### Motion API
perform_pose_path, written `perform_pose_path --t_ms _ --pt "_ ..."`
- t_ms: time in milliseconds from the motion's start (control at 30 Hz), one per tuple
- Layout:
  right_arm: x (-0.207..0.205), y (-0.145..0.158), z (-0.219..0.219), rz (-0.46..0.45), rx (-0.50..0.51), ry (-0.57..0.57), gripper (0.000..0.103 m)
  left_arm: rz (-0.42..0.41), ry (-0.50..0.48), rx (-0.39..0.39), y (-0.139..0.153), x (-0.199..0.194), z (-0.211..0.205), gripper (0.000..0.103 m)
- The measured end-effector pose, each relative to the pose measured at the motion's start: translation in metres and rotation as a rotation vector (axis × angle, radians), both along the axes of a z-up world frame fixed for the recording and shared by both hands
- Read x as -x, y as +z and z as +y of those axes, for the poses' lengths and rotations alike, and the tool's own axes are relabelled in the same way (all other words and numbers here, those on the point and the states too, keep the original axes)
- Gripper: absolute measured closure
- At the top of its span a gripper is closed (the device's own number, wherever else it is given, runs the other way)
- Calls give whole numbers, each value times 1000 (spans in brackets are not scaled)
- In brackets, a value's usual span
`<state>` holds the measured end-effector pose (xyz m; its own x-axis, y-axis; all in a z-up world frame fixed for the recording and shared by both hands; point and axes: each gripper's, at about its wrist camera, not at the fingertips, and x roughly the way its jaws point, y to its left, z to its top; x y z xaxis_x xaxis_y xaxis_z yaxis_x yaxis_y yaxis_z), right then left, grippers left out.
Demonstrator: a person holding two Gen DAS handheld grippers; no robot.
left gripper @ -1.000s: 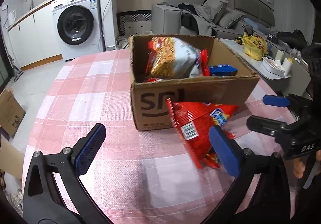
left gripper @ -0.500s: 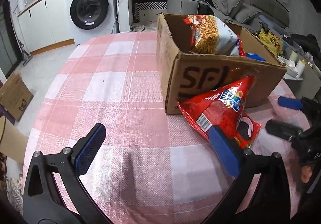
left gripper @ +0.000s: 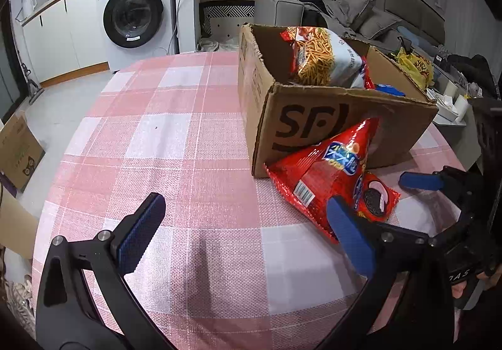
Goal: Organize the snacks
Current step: 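Move both grippers back toward the red chip bags on the table, then grasp the red chip bag with the left gripper while the right grasps the red Oreo pack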
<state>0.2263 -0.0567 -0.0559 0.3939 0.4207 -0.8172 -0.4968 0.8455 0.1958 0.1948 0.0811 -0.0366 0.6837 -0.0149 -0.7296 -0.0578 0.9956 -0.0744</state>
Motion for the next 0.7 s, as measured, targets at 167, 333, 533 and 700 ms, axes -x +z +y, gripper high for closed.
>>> perform_pose_path --t_ms 167,333,533,700 --pt "-9 -4 6 -12 31 10 1 1 2 7 1 0 1 1" --pt "-4 -10 16 -27 52 27 2 7 7 10 -1 -2 1 1" --pt "1 -15 23 -31 59 12 7 13 10 7 -5 -5 2 1" --pt "5 -9 21 -39 50 36 23 12 3 4 -5 -7 1 1"
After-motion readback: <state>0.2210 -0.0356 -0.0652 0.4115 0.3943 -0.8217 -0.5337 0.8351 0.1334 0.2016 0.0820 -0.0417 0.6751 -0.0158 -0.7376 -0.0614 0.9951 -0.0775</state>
